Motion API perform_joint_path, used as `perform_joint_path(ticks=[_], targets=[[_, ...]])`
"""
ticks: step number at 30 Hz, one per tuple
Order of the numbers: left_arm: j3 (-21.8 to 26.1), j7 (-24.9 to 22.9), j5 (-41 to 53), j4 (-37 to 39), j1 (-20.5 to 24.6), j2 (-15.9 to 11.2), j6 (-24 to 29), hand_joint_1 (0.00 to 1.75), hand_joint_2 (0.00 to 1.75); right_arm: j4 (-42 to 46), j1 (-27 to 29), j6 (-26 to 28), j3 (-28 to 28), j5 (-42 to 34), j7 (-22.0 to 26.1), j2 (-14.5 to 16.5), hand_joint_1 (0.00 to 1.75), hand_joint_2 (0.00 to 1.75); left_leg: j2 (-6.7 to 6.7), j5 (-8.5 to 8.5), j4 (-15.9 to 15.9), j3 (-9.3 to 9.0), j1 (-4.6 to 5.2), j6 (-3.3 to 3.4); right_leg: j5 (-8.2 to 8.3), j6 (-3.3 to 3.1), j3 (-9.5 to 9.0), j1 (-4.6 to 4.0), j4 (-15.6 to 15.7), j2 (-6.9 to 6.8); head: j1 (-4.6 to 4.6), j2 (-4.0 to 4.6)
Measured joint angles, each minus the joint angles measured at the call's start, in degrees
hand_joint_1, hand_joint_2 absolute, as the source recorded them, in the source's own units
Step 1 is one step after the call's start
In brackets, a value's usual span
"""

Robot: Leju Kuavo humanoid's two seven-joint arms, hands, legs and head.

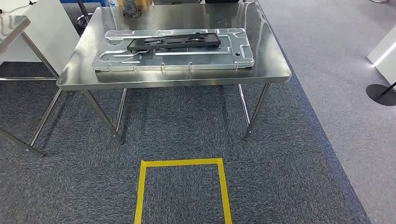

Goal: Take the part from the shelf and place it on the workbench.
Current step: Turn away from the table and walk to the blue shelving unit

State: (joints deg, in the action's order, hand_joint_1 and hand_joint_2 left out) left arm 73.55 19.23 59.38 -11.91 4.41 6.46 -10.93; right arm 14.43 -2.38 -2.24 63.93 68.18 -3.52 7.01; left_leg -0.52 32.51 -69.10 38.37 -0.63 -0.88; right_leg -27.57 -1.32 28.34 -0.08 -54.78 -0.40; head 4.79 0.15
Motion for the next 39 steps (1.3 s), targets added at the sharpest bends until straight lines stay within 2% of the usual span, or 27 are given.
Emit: perform_joint_path(ticks=[1, 2, 3, 5, 7, 9, 11, 12, 15, 16, 17, 18, 19, 20, 21, 23, 24, 26, 27, 29, 31, 32, 33, 34, 36, 38, 39], targets=[[0.0, 0.0, 0.0, 0.0, 0.0, 0.0, 0.2, 0.0, 0.0, -0.1, 0.0, -0.1, 0.0, 0.0, 0.0, -0.3, 0.0, 0.0, 0.0, 1.38, -3.3, 0.68, -0.02, -0.08, 0.42, -0.07, 0.8, -0.14, -0.2, -0.04, 0.0, 0.0], [0.0, 0.0, 0.0, 0.0, 0.0, 0.0, 0.3, 0.0, 0.0, -0.3, 0.0, -0.2, 0.0, 0.0, 0.1, -0.6, 0.0, 0.0, 0.0, 1.48, -5.1, 0.59, -0.02, -0.08, 0.84, -0.07, 1.64, -0.26, -0.5, -0.05, 0.0, 0.0], [0.0, 0.0, 0.0, 0.0, 0.0, 0.0, 0.4, 0.0, 0.0, -0.5, 0.0, -0.3, 0.0, 0.0, 0.2, -0.9, 0.0, 0.0, 0.0, 0.43, -4.7, -0.52, -0.01, -0.01, 1.23, -0.03, 2.51, -0.33, -0.9, -0.04, 0.0, 0.0], [0.0, 0.0, 0.0, 0.0, 0.0, 0.0, 0.6, 0.0, 0.0, -0.7, -0.1, -0.4, 0.0, 0.1, 0.3, -1.3, 0.0, 0.0, 0.04, -2.32, 1.9, -5.64, 0.04, 0.46, 1.9, 0.17, 4.06, -0.4, -1.6, 0.02, 0.0, 0.0], [0.0, 0.2, 0.0, 0.0, 0.2, 0.0, 0.7, 0.0, 0.0, -1.0, -0.1, -0.6, 0.0, 0.2, 0.7, -1.5, 0.0, 0.0, 0.1, -2.62, 10.1, -10.96, 0.34, 1.02, 2.56, 0.66, 5.09, -0.47, -2.2, 0.05, 0.0, 0.0], [0.0, 0.5, 0.0, 0.0, 0.2, 0.0, 0.8, 0.0, 0.0, -1.1, -0.1, -0.9, 0.0, 0.3, 1.0, -1.6, 0.0, 0.0, 0.13, -2.06, 13.3, -12.52, 0.74, 1.47, 3.32, 1.31, 5.58, -0.4, -2.4, -0.01, 0.0, 0.0], [0.0, 0.7, 0.0, 0.0, 0.1, 0.0, 0.9, 0.0, 0.0, -1.2, -0.2, -1.0, 0.0, 0.3, 1.3, -1.6, 0.0, 0.0, -0.07, -2.94, 13.8, -11.87, 0.61, 2.15, 3.4, 1.96, 5.97, -0.24, -2.6, 0.07, 0.0, 0.0], [0.0, 0.8, 0.0, 0.0, 0.1, 0.0, 0.9, 0.0, 0.0, -1.3, -0.2, -1.0, 0.0, 0.3, 1.4, -1.6, 0.0, 0.0, -0.19, -3.56, 14.0, -11.42, 0.5, 2.63, 2.2, 2.29, 6.43, -0.15, -3.6, 0.16, 0.0, 0.0], [0.0, 1.0, 0.1, 0.0, 0.3, -0.1, 0.8, 0.0, 0.0, -1.4, -0.2, -1.0, 0.0, 0.3, 1.5, -1.5, 0.0, 0.0, -0.4, -5.31, 14.1, -9.48, 0.5, 3.44, -5.49, 3.25, 8.97, 0.36, -12.3, 0.33, 0.0, 0.0], [0.0, 1.0, 0.1, 0.0, 0.3, -0.1, 0.8, 0.0, 0.0, -1.5, -0.3, -1.1, 0.0, 0.3, 1.5, -1.4, 0.0, 0.0, -0.43, -5.86, 14.0, -8.73, 0.54, 3.39, -7.1, 3.53, 9.56, 0.56, -15.6, 0.33, 0.0, 0.0], [0.0, 1.0, 0.1, 0.0, 0.3, -0.1, 0.7, 0.0, 0.0, -1.5, -0.3, -1.1, 0.0, 0.3, 1.5, -1.3, 0.0, 0.0, -0.45, -6.44, 13.9, -7.95, 0.54, 3.29, -7.33, 3.77, 9.52, 0.73, -17.6, 0.33, 0.0, 0.0], [0.0, 0.9, 0.1, 0.0, 0.3, -0.1, 0.7, 0.0, 0.0, -1.5, -0.3, -1.1, 0.0, 0.3, 1.5, -1.3, 0.0, 0.0, -0.48, -7.01, 13.7, -7.08, 0.5, 3.13, -6.29, 3.96, 8.64, 0.89, -17.8, 0.32, 0.0, 0.0], [0.0, 0.9, 0.1, 0.0, 0.4, -0.1, 0.6, 0.0, 0.0, -1.5, -0.4, -1.1, 0.0, 0.3, 1.5, -1.2, 0.0, 0.0, -0.48, -7.54, 13.4, -6.19, 0.43, 2.93, -4.55, 4.08, 6.8, 1.04, -16.0, 0.32, 0.0, 0.0], [0.0, 0.9, 0.1, 0.0, 0.4, -0.1, 0.6, 0.0, 0.0, -1.5, -0.5, -1.1, 0.0, 0.3, 1.5, -1.2, 0.0, 0.0, -0.46, -8.01, 13.1, -5.36, 0.36, 2.71, -3.0, 4.14, 4.13, 1.19, -12.5, 0.31, 0.0, 0.0], [0.0, 0.9, 0.1, 0.0, 0.4, -0.1, 0.6, 0.0, 0.0, -1.5, -0.6, -1.1, 0.0, 0.3, 1.5, -1.2, 0.0, 0.0, -0.44, -8.39, 12.7, -4.55, 0.37, 2.44, -2.44, 4.07, 1.08, 1.19, -8.1, 0.33, 0.0, 0.0], [0.0, 0.9, 0.0, 0.0, 0.5, -0.1, 0.6, 0.0, 0.0, -1.5, -0.7, -1.1, 0.0, 0.3, 1.6, -1.2, 0.0, 0.0, -0.42, -9.11, 12.1, -3.56, 0.41, 1.76, -3.15, 3.32, -3.05, 0.95, -1.5, 0.4, 0.0, 0.0], [0.0, 0.8, -0.1, 0.0, 0.6, -0.1, 0.8, 0.0, 0.0, -1.5, -0.8, -1.1, 0.0, 0.3, 1.8, -1.2, 0.0, 0.0, -0.43, -9.47, 12.0, -3.31, 0.4, 1.38, -3.67, 2.79, -3.67, 0.72, -0.1, 0.43, 0.0, 0.0], [0.0, 0.6, -0.3, 0.0, 0.7, -0.1, 1.0, 0.0, 0.0, -1.5, -0.7, -1.2, 0.0, 0.1, 2.3, -1.2, 0.0, 0.0, -0.38, -9.79, 11.8, -3.09, 0.22, 0.65, -3.24, 1.66, -3.21, 0.67, 0.1, 0.34, 0.0, 0.0], [0.0, 0.5, -0.5, 0.0, 0.6, -0.1, 1.1, 0.0, 0.0, -1.5, -0.7, -1.3, 0.0, -0.1, 2.5, -1.3, 0.0, 0.0, -0.28, -8.89, 11.0, -2.71, 0.1, 0.39, -2.81, 1.1, -2.9, 0.69, 0.1, 0.24, 0.0, 0.0], [0.0, 0.3, -0.6, 0.0, 0.6, -0.1, 1.2, 0.0, 0.0, -1.5, -0.7, -1.3, 0.0, -0.3, 2.9, -1.4, 0.0, 0.0, -0.09, -4.39, 6.2, -1.04, -0.08, 0.11, -1.82, 0.3, -2.07, 0.67, 0.2, 0.01, 0.0, 0.0], [0.0, 0.2, -0.6, 0.0, 0.5, -0.1, 1.4, 0.0, 0.0, -1.6, -0.6, -1.1, 0.0, -0.4, 3.1, -1.8, 0.0, 0.0, -0.06, 0.15, -1.3, 1.05, -0.09, -0.09, -1.0, 0.04, -0.93, 0.44, 0.0, -0.02, 0.0, 0.0], [0.0, 0.2, -0.6, 0.0, 0.4, -0.1, 1.5, 0.0, 0.0, -1.6, -0.6, -1.0, 0.0, -0.4, 3.1, -2.0, 0.0, 0.0, -0.06, 0.82, -3.8, 1.41, -0.1, -0.15, -0.65, 0.05, -0.3, 0.34, -0.2, -0.02, 0.0, 0.0], [0.0, 0.1, -0.6, 0.0, 0.4, -0.1, 1.5, 0.0, 0.0, -1.6, -0.5, -0.8, 0.0, -0.3, 3.2, -2.1, 0.0, 0.0, -0.06, 0.34, -4.3, 0.76, -0.1, -0.13, -0.36, 0.11, 0.36, 0.27, -0.4, 0.0, 0.0, 0.0], [0.0, 0.0, -0.6, 0.0, 0.4, -0.1, 1.6, 0.0, 0.0, -1.6, -0.5, -0.6, 0.0, -0.3, 3.1, -2.3, 0.0, 0.0, -0.06, -0.83, -2.5, -0.97, -0.1, -0.04, -0.13, 0.21, 0.95, 0.24, -0.7, 0.03, 0.0, 0.0], [0.0, -0.1, -0.6, 0.0, 0.4, -0.1, 1.6, 0.0, 0.0, -1.7, -0.5, 0.0, 0.0, -0.4, 2.9, -2.4, 0.0, 0.87, -0.04, -2.83, 5.5, -6.73, -0.06, 0.36, 0.16, 0.51, 1.9, 0.2, -1.5, 0.1, 0.0, 0.0], [0.0, -0.2, -0.7, 0.0, 0.5, -0.1, 1.7, 0.0, 0.0, -1.7, -0.4, 0.3, 0.1, -0.5, 2.8, -2.4, 0.0, 1.75, 0.0, -3.15, 11.3, -10.32, 0.17, 0.84, 0.38, 1.03, 2.46, 0.13, -2.1, 0.08, 0.0, 0.0], [0.0, -0.2, -0.7, 0.0, 0.5, -0.1, 1.7, 0.0, 0.0, -1.8, -0.5, 0.4, 0.1, -0.5, 2.7, -2.4, 0.0, 1.75, 0.01, -2.97, 12.2, -10.65, 0.33, 1.06, 0.55, 1.36, 2.64, 0.12, -2.2, 0.07, 0.0, 0.0]])
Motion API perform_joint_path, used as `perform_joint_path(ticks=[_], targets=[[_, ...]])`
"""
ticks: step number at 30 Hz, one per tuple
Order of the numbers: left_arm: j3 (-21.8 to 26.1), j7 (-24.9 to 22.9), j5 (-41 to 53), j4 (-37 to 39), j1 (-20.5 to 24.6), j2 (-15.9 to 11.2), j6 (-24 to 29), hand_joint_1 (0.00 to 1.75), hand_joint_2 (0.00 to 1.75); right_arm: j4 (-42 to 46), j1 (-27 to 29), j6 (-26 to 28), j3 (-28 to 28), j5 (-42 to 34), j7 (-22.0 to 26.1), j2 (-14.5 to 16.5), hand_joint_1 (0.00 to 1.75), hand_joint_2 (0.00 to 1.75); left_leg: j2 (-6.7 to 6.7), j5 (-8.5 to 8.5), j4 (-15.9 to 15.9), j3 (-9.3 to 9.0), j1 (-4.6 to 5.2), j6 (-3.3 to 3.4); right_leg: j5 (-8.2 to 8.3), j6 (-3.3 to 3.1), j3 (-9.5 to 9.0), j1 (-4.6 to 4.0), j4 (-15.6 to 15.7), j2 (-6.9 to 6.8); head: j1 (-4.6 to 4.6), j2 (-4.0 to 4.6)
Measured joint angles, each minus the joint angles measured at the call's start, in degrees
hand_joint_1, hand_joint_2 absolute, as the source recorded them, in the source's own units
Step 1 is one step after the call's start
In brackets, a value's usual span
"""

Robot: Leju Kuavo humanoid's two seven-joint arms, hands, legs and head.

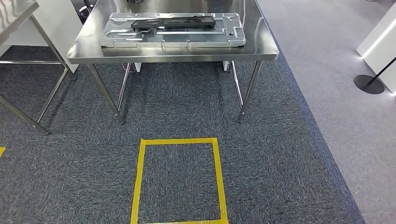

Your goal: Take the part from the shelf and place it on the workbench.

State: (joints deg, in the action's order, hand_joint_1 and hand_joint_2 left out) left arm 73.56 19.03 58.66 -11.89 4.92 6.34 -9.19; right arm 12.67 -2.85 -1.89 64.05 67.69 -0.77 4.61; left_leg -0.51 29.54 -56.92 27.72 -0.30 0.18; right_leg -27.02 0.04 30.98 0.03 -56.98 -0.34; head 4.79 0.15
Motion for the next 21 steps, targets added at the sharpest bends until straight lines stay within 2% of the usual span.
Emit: perform_joint_path(ticks=[2, 3, 4, 5, 7, 8, 9, 10, 12, 13, 14, 16, 17, 21], targets=[[0.0, -0.1, -0.1, 0.0, -0.1, 0.0, 0.2, 0.0, 0.0, -0.1, -0.1, 0.1, 0.1, 0.0, -0.1, 0.0, 0.0, 1.75, -0.05, -0.42, 0.4, 0.42, -0.02, 0.61, 0.17, 0.69, 0.18, 0.06, -0.2, 0.02, 0.0, 0.0], [0.1, -0.1, -0.1, 0.0, -0.1, 0.0, 0.3, 0.0, 0.0, -0.1, -0.1, 0.2, 0.2, -0.1, -0.1, 0.0, 0.0, 1.75, -0.09, -0.74, 0.6, 0.57, -0.1, 1.0, -0.34, 1.0, 0.49, 0.13, -0.8, 0.07, 0.0, 0.0], [0.1, -0.1, -0.2, 0.0, -0.1, 0.0, 0.3, 0.0, 0.0, -0.1, 0.0, 0.3, 0.3, -0.1, -0.1, 0.0, 0.0, 1.75, -0.14, -1.09, 0.8, 0.78, -0.2, 1.4, -1.62, 1.25, 1.24, 0.18, -2.5, 0.13, 0.0, 0.0], [0.1, -0.1, -0.2, 0.0, -0.1, 0.0, 0.4, 0.0, 0.0, -0.1, 0.0, 0.4, 0.3, 0.0, -0.1, 0.0, 0.0, 1.75, -0.19, -1.41, 0.8, 1.06, -0.19, 1.7, -3.57, 1.44, 2.5, 0.29, -5.3, 0.19, 0.0, 0.0], [0.1, -0.1, -0.2, 0.0, -0.1, 0.0, 0.4, 0.0, 0.0, -0.2, 0.0, 0.6, 0.3, 0.1, -0.1, 0.1, 0.0, 1.75, -0.22, -1.84, 0.7, 1.85, -0.03, 2.07, -7.68, 1.8, 5.87, 0.43, -13.0, 0.24, 0.0, 0.0], [0.1, -0.2, -0.2, 0.0, -0.1, 0.0, 0.4, 0.0, 0.0, -0.2, 0.1, 0.7, 0.3, 0.2, -0.3, 0.2, 0.0, 1.75, -0.24, -2.0, 0.6, 2.21, 0.03, 2.13, -8.63, 2.05, 6.91, 0.56, -15.7, 0.24, 0.0, 0.0], [0.1, -0.2, -0.2, 0.0, -0.1, 0.0, 0.4, 0.0, 0.44, -0.3, 0.1, 0.8, 0.3, 0.4, -0.5, 0.3, 0.0, 1.75, -0.25, -2.1, 0.4, 2.52, 0.03, 2.16, -8.46, 2.37, 6.94, 0.76, -16.4, 0.24, 0.0, 0.0], [0.1, -0.3, -0.3, 0.0, -0.1, 0.0, 0.5, 0.0, 0.87, -0.3, 0.1, 1.1, 0.3, 0.5, -0.6, 0.3, 0.0, 1.75, -0.25, -2.15, 0.2, 2.75, -0.02, 2.16, -7.23, 2.76, 5.74, 1.04, -14.7, 0.23, 0.0, 0.0], [0.3, -0.5, -0.6, 0.0, 0.0, 0.0, 0.6, 0.0, 1.75, -0.3, 0.1, 1.6, 0.3, 0.3, -0.8, 0.3, 0.0, 0.87, -0.18, -2.06, -0.5, 3.09, -0.04, 1.96, -3.93, 3.62, 1.18, 1.76, -6.8, 0.24, 0.0, 0.0], [0.4, -0.5, -0.7, 0.0, 0.0, 0.0, 0.7, 0.0, 1.75, -0.3, 0.0, 1.7, 0.3, 0.2, -0.7, 0.3, 0.0, 0.44, -0.13, -1.92, -1.0, 3.31, 0.05, 1.7, -2.72, 3.54, -0.65, 1.95, -3.2, 0.38, 0.02, 0.0], [0.6, -0.5, -0.8, 0.0, 0.1, 0.0, 0.8, 0.0, 1.75, -0.3, 0.0, 1.7, 0.4, 0.0, -0.7, 0.3, 0.0, 0.44, -0.08, -1.81, -1.4, 3.53, 0.17, 1.46, -2.3, 3.31, -1.71, 2.0, -1.0, 0.48, 0.02, 0.0], [0.7, -0.5, -0.9, 0.0, 0.2, -0.1, 1.2, 0.0, 1.75, -0.3, 0.0, 1.7, 0.4, -0.1, -0.6, 0.3, 0.0, 1.31, -0.02, -1.76, -1.8, 3.85, 0.29, 1.01, -2.18, 2.5, -1.86, 1.73, -0.2, 0.68, 0.04, 0.0], [0.8, -0.5, -1.0, 0.0, 0.2, -0.1, 1.3, 0.0, 1.75, -0.3, 0.0, 1.7, 0.5, -0.2, -0.6, 0.3, 0.0, 1.75, -0.02, -1.85, -1.7, 3.9, 0.22, 0.91, -2.26, 2.42, -1.81, 1.57, -0.2, 0.64, 0.03, 0.0], [0.8, -0.5, -1.8, 0.0, 0.1, -0.1, 1.4, 0.0, 1.75, -0.3, 0.0, 1.7, 0.5, -0.7, -0.7, 0.3, 0.0, 1.75, 0.0, -2.1, -1.6, 3.93, -0.05, 0.5, -2.07, 2.1, -1.73, 1.17, -0.2, 0.64, 0.04, 0.0]])
